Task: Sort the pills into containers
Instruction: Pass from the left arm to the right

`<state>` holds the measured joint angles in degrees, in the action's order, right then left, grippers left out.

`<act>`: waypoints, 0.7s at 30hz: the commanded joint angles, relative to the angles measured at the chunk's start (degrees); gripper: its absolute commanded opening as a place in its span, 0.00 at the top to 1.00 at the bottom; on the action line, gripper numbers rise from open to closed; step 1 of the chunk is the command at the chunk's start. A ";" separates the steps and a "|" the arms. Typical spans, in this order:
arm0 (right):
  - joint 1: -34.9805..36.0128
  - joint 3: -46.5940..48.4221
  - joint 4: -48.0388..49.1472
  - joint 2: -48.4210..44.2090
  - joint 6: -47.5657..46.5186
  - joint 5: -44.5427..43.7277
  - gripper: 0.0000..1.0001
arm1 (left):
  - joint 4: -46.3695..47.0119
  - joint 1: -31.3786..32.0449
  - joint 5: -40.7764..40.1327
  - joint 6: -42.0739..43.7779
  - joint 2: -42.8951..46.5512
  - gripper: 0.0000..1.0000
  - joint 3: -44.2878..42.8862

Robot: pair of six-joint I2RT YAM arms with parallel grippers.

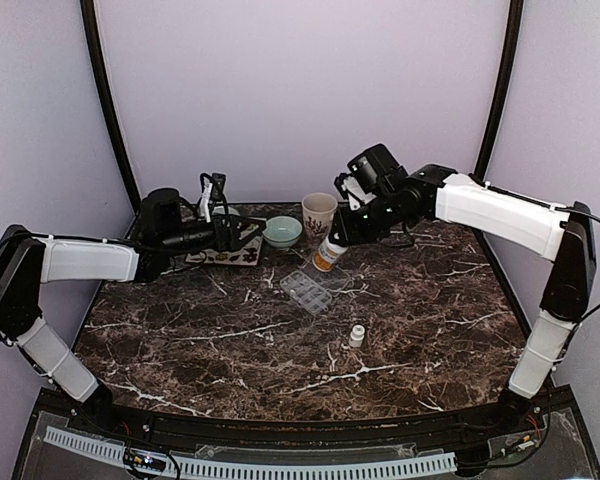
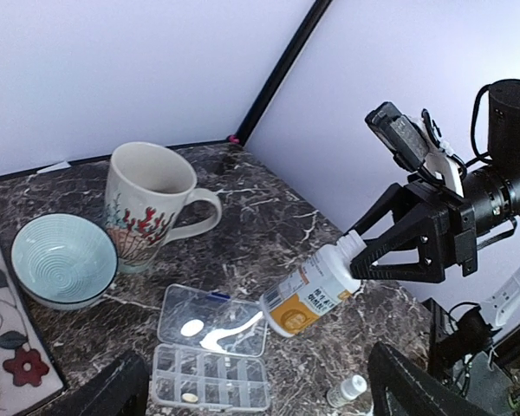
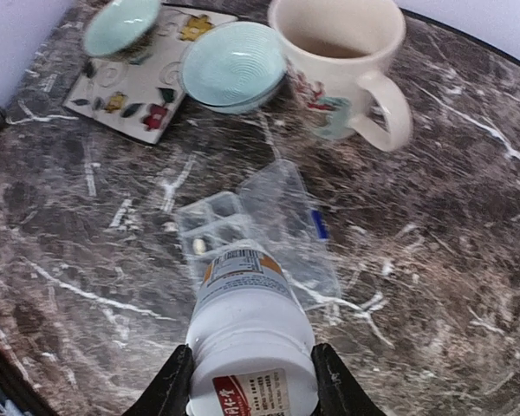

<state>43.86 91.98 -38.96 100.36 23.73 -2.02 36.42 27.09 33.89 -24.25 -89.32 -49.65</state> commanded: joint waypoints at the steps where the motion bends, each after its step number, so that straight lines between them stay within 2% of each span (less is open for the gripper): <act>1: -2.02 2.03 -8.13 1.98 -5.20 -12.84 1.00 | -6.90 2.15 -10.07 5.94 2.11 0.10 -0.22; 9: -5.17 3.65 -14.45 5.91 -7.41 -18.84 1.00 | -11.64 5.74 -19.43 10.31 1.85 0.10 -1.41; 13: -6.48 4.47 -17.11 7.75 -8.11 -20.38 1.00 | -12.24 6.53 -20.91 10.66 1.72 0.10 -1.39; 21: -8.98 1.76 -15.99 8.50 -8.60 -18.95 1.00 | -12.96 7.34 -21.93 11.56 1.61 0.10 -1.22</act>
<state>36.23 94.54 -55.31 108.66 15.73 -20.45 24.38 33.93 13.19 -14.11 -89.32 -49.74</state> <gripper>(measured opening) 0.397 0.899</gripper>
